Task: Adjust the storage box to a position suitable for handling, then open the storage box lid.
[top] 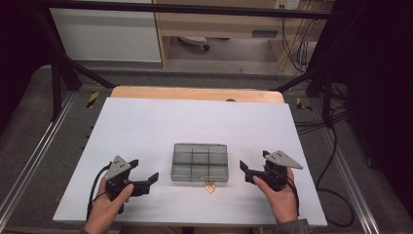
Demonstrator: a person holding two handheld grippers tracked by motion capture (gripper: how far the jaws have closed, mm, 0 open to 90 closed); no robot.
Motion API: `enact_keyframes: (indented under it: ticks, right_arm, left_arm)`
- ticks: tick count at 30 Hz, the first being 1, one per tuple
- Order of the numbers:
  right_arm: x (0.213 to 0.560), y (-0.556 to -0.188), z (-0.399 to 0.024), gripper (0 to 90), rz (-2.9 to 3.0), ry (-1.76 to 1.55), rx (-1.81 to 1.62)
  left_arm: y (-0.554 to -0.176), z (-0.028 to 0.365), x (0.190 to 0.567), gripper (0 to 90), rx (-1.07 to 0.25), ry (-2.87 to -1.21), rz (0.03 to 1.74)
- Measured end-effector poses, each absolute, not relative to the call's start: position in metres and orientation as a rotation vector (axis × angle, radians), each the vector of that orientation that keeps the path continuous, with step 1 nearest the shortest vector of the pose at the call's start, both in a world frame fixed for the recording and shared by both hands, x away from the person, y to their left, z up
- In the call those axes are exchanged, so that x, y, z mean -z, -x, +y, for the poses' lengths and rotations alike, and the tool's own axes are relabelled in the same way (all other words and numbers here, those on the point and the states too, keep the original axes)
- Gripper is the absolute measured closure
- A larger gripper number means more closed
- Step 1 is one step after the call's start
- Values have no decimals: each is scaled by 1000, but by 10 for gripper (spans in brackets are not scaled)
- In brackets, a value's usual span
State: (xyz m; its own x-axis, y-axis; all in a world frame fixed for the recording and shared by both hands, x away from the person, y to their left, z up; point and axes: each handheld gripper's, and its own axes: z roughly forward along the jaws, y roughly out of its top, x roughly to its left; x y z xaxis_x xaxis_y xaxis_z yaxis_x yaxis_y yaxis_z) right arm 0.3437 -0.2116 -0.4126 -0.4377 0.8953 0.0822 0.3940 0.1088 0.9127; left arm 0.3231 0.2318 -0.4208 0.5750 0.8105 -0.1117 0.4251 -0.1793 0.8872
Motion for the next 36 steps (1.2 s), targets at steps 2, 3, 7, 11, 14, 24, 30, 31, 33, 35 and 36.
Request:
enact_keyframes:
  ticks: [2,3,7,11,14,24,30,31,33,35,36]
  right_arm:
    - [410,-340,-208,59,1902,-1226,-1305]
    - [408,-338,-204,58,1913,-1214,-1324]
    - [407,-336,-197,53,1939,-1188,-1333]
    - [407,-335,-193,53,1953,-1174,-1327]
    - [407,-334,-189,55,1968,-1157,-1324]
    - [399,-327,-173,109,1969,-1072,-1371]
    - [392,-317,-156,241,1970,-987,-1408]
    - [392,-317,-156,241,1970,-987,-1408]
    - [391,-315,-150,295,1975,-959,-1420]
    - [391,-310,-141,389,1994,-912,-1420]
    - [392,-309,-139,417,1997,-899,-1418]
  left_arm:
    - [-324,230,421,63,-486,-1806,1007]
    - [-324,229,421,72,-488,-1809,1009]
    - [-323,225,420,64,-470,-1807,984]
    - [-324,221,422,65,-460,-1822,972]
    - [-323,219,422,65,-460,-1822,959]
    - [-320,212,420,64,-426,-1833,909]
    - [-314,205,418,64,-395,-1846,872]
    - [-313,204,418,64,-389,-1850,865]
    - [-311,202,418,65,-377,-1862,855]
    - [-305,197,419,69,-371,-1890,858]
    - [-305,197,419,71,-371,-1890,858]
